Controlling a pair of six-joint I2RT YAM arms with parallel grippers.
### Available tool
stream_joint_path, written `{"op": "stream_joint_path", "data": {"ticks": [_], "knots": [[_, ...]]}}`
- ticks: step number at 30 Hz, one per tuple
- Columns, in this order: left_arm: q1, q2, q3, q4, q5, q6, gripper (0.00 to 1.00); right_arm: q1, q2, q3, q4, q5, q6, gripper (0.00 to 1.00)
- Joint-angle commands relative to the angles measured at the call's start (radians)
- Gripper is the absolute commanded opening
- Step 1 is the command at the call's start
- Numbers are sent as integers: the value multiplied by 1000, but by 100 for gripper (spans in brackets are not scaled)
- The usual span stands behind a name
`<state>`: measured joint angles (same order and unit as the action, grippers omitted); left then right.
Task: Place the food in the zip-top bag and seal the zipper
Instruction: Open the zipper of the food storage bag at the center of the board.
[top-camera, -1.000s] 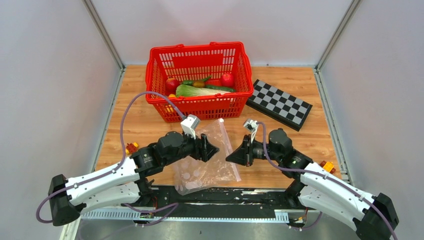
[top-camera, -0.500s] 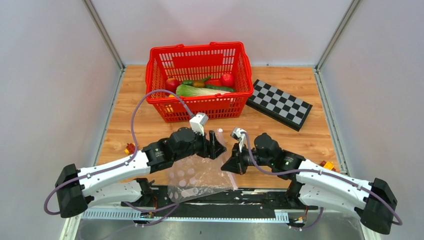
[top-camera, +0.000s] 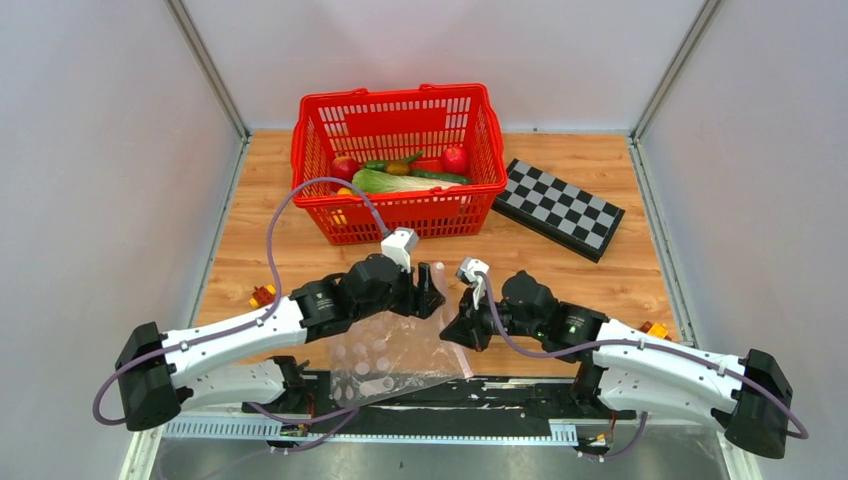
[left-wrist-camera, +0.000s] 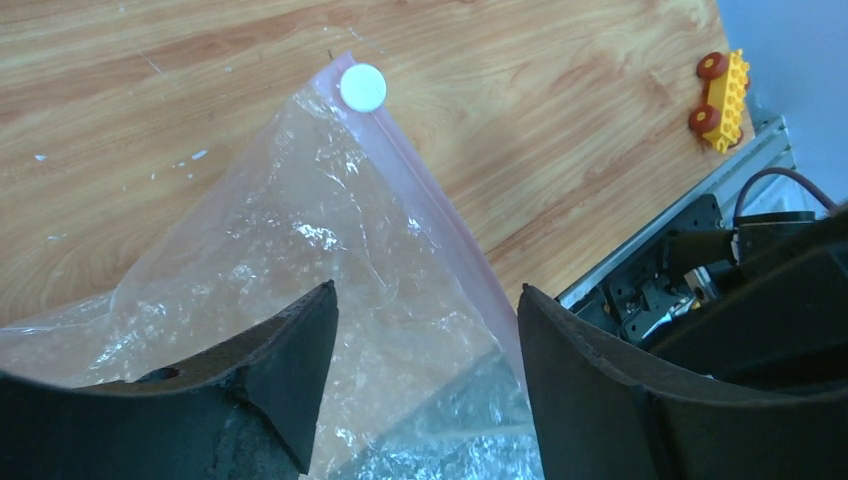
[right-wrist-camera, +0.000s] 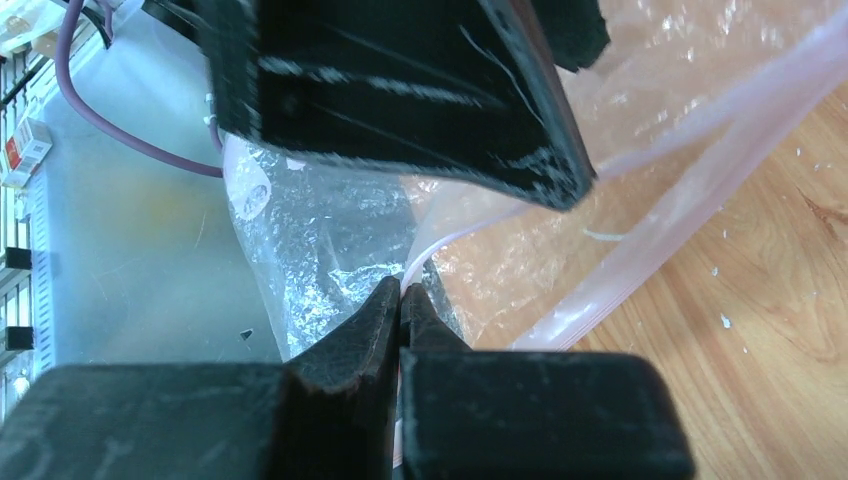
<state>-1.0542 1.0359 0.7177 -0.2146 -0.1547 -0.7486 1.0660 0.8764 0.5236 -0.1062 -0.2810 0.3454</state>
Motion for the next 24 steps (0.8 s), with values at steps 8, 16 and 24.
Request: {"op": "stream_joint_path", "data": {"ticks": [8, 16, 24], "knots": [[-5, 80, 85, -11, 50, 55, 71, 57, 52, 118, -41, 97, -85, 0], [-5, 22, 51, 0, 51, 62, 68, 58, 49, 96, -41, 152, -84, 0], [-4, 45, 54, -10, 66, 77, 51, 58, 22, 82, -12, 148, -81, 0]]}}
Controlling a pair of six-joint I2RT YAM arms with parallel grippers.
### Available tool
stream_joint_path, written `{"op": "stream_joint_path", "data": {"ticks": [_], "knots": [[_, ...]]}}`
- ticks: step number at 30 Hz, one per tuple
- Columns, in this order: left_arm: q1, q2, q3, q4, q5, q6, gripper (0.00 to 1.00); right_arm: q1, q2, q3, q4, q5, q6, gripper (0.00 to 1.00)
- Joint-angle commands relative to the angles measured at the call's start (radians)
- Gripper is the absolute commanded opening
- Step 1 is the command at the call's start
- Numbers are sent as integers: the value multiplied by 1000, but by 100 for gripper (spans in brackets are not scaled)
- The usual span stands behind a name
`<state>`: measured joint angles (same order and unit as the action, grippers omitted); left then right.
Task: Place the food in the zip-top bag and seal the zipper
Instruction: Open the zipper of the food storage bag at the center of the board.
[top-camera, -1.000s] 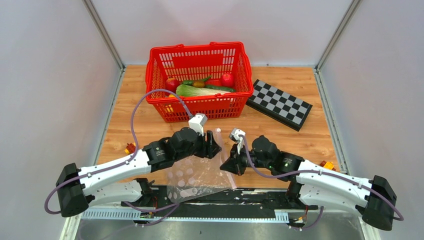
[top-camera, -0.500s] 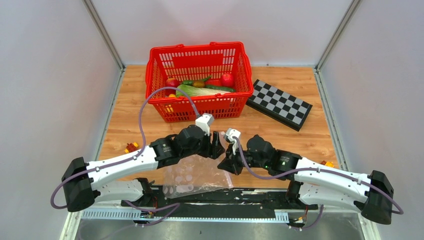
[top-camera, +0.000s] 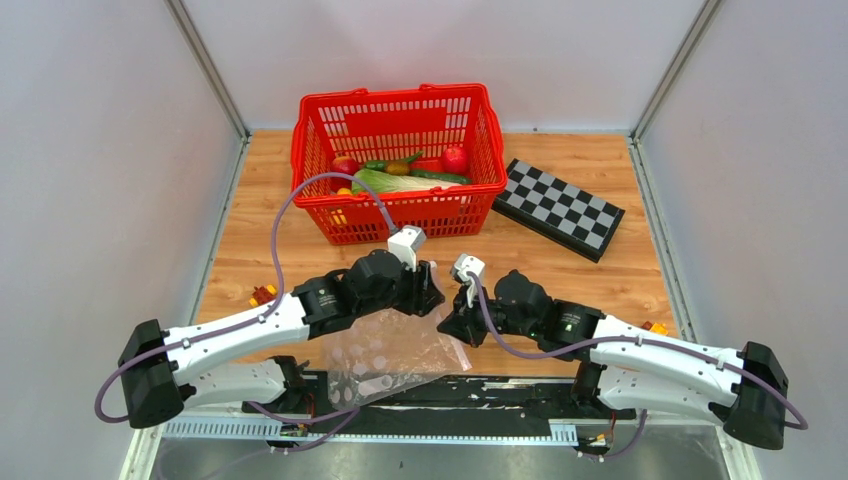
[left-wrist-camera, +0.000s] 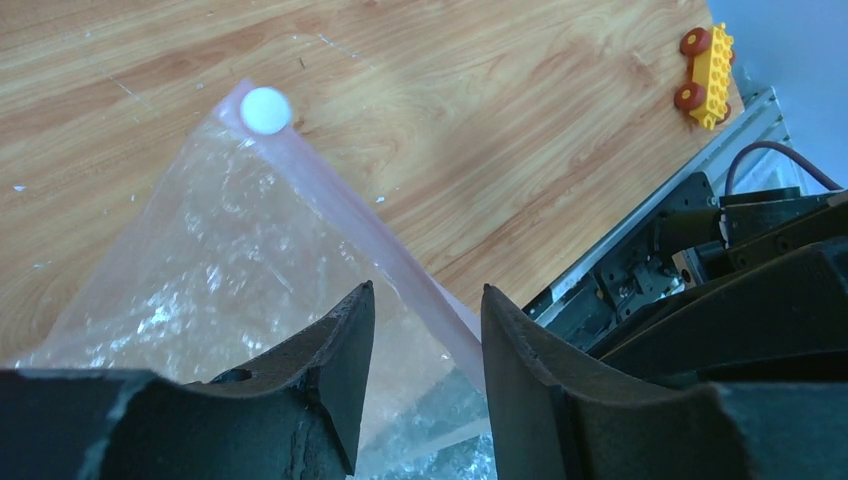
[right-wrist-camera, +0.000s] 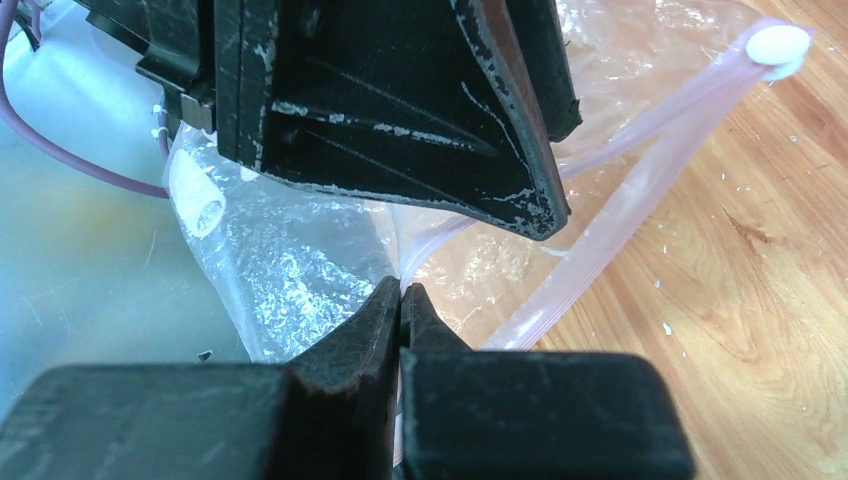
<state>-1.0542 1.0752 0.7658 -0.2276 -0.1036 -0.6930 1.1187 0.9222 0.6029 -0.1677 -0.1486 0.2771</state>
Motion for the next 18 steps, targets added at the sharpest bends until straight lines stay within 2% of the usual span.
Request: {"op": "stream_joint_path", "data": {"ticks": [1, 3, 6, 10, 12, 13, 16, 17, 18], "knots": [[-4, 9, 10, 2, 19, 24, 53, 7, -22, 2, 48, 17, -11, 0], [-4, 16, 17, -4, 21, 28, 57, 7, -20, -2, 53, 21, -8, 0], [-5, 25, 30, -20, 27, 39, 54, 7, -19, -5, 53, 24, -7, 0], [-5, 34, 35, -33, 23, 48, 34, 9, -21, -10, 57, 41, -8, 0], [-4, 37, 36, -38, 22, 50, 21, 8, -22, -14, 59, 43, -10, 0], [-5, 37, 38, -39, 21, 51, 18, 8, -21, -15, 59, 43, -9, 0], [-6, 36, 39, -35, 18, 52, 17, 9, -17, -17, 59, 45, -10, 0], [-5, 36, 41, -36, 16, 52, 18, 8, -14, -19, 60, 43, -11, 0], [-6, 36, 42, -36, 14, 52, 24, 9, -10, -21, 58, 44, -10, 0]]}}
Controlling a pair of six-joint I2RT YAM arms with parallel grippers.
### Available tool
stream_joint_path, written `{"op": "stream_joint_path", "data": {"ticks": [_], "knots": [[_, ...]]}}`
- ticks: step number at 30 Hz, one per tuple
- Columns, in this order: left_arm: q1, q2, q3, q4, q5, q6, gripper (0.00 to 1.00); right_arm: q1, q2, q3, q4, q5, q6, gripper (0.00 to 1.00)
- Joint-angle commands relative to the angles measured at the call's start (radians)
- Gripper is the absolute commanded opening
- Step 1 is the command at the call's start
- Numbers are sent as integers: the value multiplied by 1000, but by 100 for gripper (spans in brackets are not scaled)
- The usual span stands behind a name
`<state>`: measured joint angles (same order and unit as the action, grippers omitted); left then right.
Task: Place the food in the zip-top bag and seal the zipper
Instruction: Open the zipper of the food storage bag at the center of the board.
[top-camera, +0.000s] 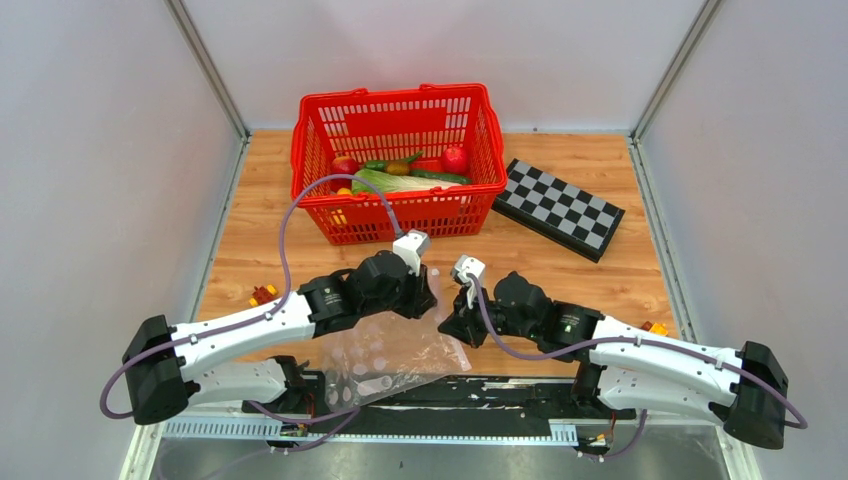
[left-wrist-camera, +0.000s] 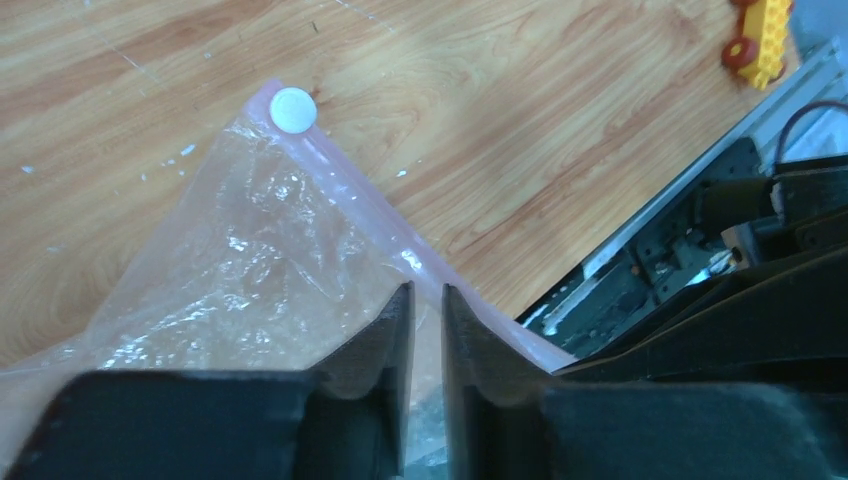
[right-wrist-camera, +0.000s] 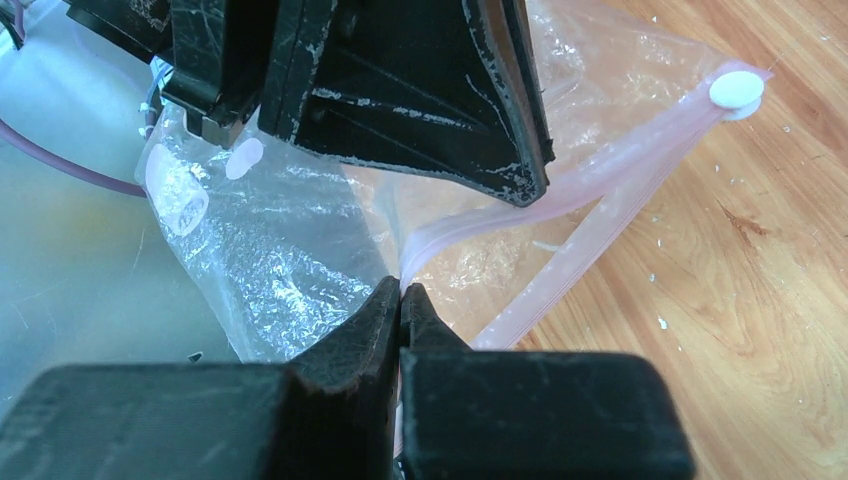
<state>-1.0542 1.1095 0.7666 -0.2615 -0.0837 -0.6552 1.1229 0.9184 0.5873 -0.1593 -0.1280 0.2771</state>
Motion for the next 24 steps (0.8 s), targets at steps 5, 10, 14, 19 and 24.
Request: {"op": "stream_joint_path", "data": {"ticks": [5, 10, 14, 19, 24], "knots": [[-5, -15, 46, 2, -11, -6, 91, 5, 9, -16, 48, 17, -4, 0], [-5, -30, 51, 15, 0, -33, 100, 24, 11, -13, 39, 25, -20, 0], [-5, -7, 62, 5, 5, -52, 100, 57, 0, -3, 41, 47, -56, 0], [-5, 19, 71, -21, -17, -68, 100, 103, -22, -9, 50, 122, -90, 0], [-4, 36, 76, -31, -15, -63, 92, 137, -65, -50, 106, 195, -139, 0]]}}
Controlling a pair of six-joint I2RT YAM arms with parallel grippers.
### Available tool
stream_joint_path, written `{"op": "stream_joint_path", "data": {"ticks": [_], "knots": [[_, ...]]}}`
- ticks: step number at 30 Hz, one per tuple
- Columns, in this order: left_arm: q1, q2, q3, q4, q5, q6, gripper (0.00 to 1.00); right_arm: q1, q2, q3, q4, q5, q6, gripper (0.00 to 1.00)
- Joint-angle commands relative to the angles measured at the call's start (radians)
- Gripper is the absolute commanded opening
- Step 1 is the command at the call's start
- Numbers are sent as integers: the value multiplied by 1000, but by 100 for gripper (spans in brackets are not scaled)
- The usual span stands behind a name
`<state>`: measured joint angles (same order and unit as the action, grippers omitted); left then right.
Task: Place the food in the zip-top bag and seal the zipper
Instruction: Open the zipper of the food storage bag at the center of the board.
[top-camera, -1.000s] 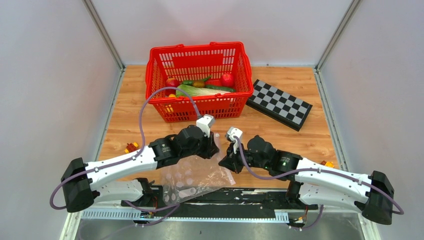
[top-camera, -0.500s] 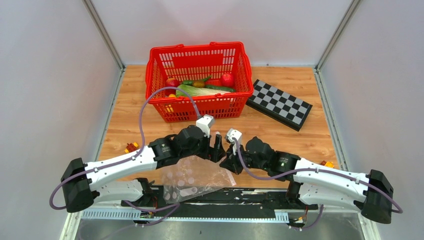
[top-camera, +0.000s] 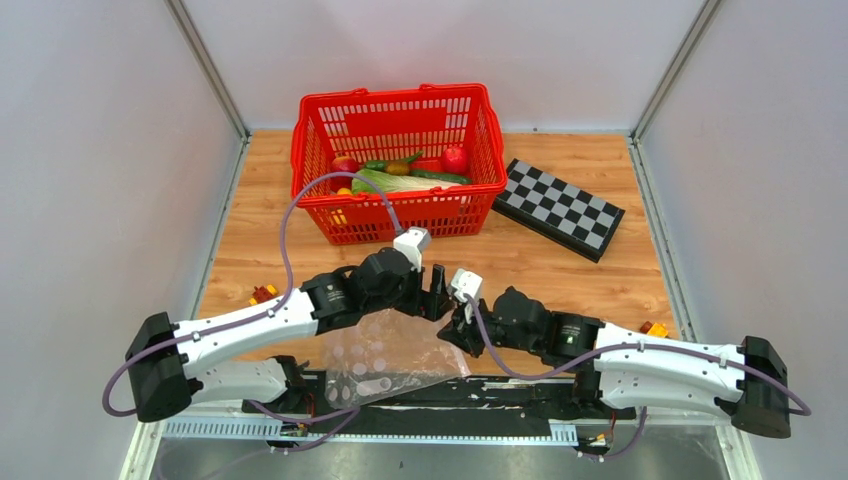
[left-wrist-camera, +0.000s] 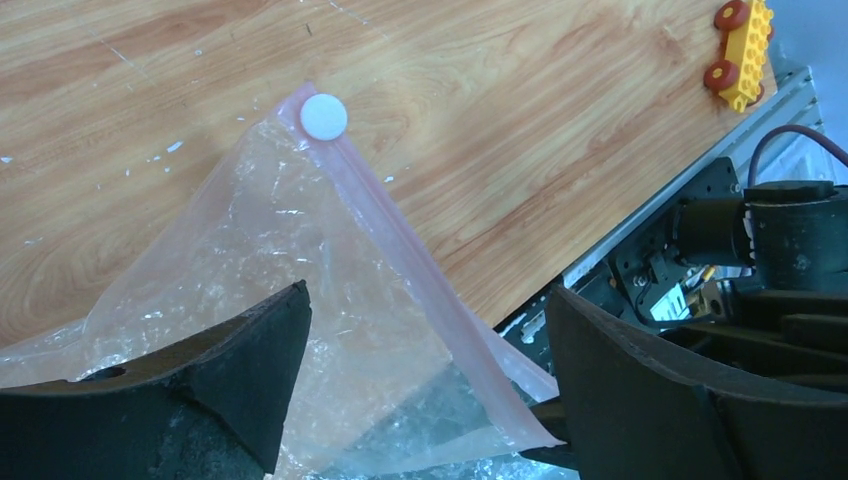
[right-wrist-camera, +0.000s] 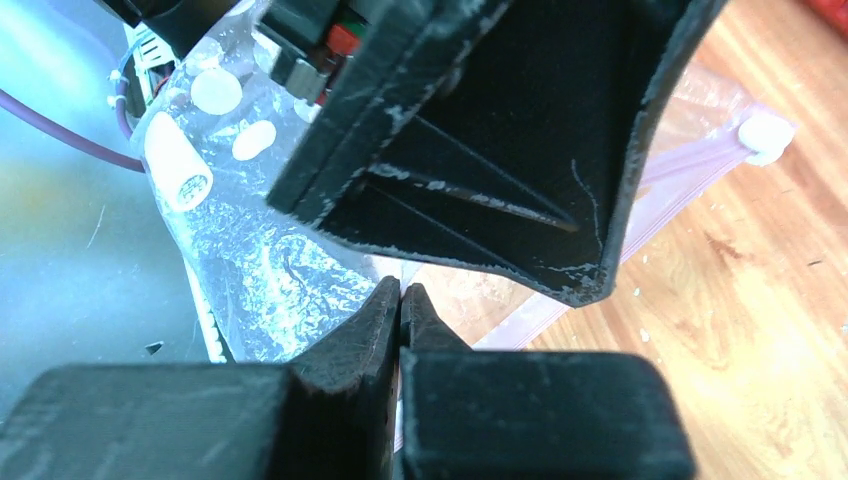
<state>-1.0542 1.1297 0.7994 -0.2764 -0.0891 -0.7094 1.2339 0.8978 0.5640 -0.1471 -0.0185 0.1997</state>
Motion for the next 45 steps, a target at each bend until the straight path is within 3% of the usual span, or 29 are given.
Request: {"op": "stream_joint_path", "data": {"ticks": [1, 10, 25, 27, 30, 34, 38, 41, 45], "knots": [[-5, 21, 47, -20, -3, -6, 89, 32, -54, -34, 105, 94, -76, 0], [-6, 47, 87, -43, 55, 45, 66, 49, -44, -19, 60, 160, -195, 0], [-4, 84, 112, -89, 56, 100, 9, 55, -44, -18, 62, 202, -182, 2], [-5, 73, 110, -86, 43, 100, 3, 54, -44, -6, 36, 210, -131, 10], [-4, 40, 94, -68, 15, 103, 0, 55, -71, -5, 32, 183, -82, 44], [-5, -38, 44, -3, -21, 104, 0, 54, -183, -71, 116, 259, 22, 68], [-5, -111, 3, 43, -50, 119, 0, 50, -286, -107, 138, 431, 97, 76], [-5, -151, -16, 60, -51, 131, 0, 36, -304, -80, 33, 561, 177, 80], [-5, -194, -43, 115, -25, 149, 0, -31, -274, -49, -51, 480, 253, 82]]}}
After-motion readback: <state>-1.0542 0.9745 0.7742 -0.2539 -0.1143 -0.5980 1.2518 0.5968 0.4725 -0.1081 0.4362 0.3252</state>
